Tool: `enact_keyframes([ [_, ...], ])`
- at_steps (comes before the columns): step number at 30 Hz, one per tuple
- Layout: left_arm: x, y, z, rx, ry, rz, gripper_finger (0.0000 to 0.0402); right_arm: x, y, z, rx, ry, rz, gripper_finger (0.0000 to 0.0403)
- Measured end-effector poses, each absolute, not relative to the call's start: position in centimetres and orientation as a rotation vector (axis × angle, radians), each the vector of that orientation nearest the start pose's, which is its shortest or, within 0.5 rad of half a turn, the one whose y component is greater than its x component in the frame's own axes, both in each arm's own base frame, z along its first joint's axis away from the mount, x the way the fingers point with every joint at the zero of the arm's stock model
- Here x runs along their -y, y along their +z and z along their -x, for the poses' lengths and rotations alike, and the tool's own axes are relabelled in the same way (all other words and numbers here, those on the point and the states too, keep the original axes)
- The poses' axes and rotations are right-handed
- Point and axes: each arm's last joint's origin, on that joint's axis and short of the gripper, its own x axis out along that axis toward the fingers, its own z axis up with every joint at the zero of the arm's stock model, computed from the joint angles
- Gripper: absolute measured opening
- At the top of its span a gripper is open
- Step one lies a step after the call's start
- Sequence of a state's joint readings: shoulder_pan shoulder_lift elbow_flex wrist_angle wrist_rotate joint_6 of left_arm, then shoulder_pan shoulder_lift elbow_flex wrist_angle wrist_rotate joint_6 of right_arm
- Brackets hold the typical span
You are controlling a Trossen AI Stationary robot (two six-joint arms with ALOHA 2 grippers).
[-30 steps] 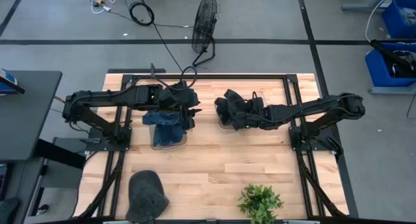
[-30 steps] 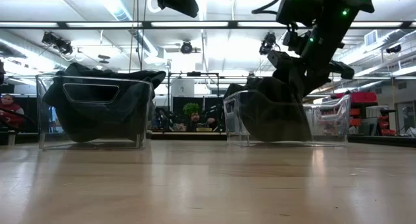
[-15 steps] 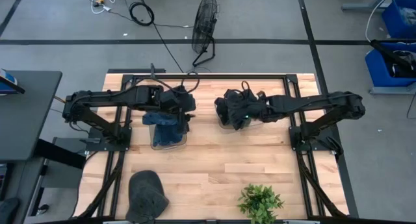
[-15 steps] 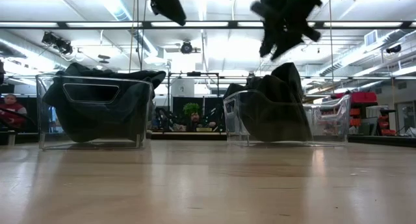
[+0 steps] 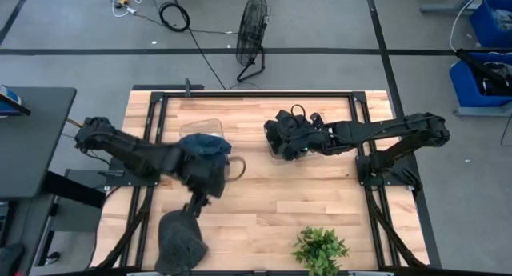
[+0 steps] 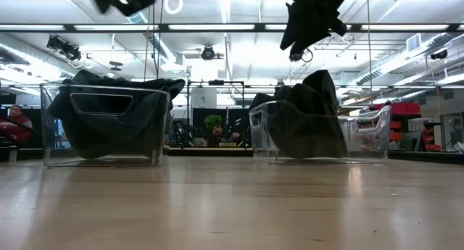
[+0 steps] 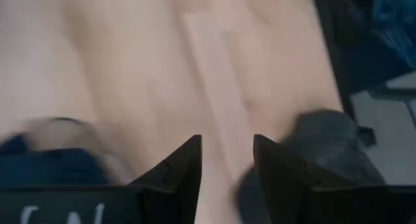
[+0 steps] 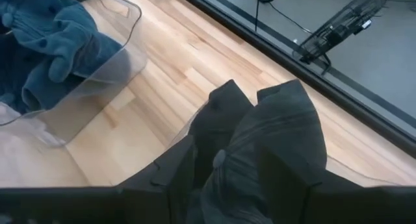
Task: Pick & Place hat
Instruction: Put the black cap into the right transparent bin
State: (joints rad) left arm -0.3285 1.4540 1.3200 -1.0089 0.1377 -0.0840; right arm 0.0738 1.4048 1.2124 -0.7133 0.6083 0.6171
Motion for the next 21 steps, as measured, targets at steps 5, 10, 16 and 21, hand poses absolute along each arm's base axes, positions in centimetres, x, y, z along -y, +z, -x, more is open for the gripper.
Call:
enact_keyframes([
  [5, 13.2, 29.5, -24.7, -1.209, -0.370, 0.035, 0.0142, -0.5, 30.3, -28.5, -0.671, -0.735, -0.259, 0.0166],
  [10, 15.9, 29.0, -23.3, -1.218, -0.231, 0.142, 0.0142, -0.4, 30.3, -28.6, -0.668, -0.735, -0.259, 0.0166],
  [16, 18.4, 28.3, -21.8, -1.236, -0.086, 0.226, 0.0142, -0.4, 30.3, -28.6, -0.672, -0.732, -0.249, 0.0166],
  [21, 20.6, 26.9, -20.9, -1.276, -0.068, 0.201, 0.0133, -0.5, 30.3, -28.6, -0.678, -0.726, -0.235, 0.0166],
])
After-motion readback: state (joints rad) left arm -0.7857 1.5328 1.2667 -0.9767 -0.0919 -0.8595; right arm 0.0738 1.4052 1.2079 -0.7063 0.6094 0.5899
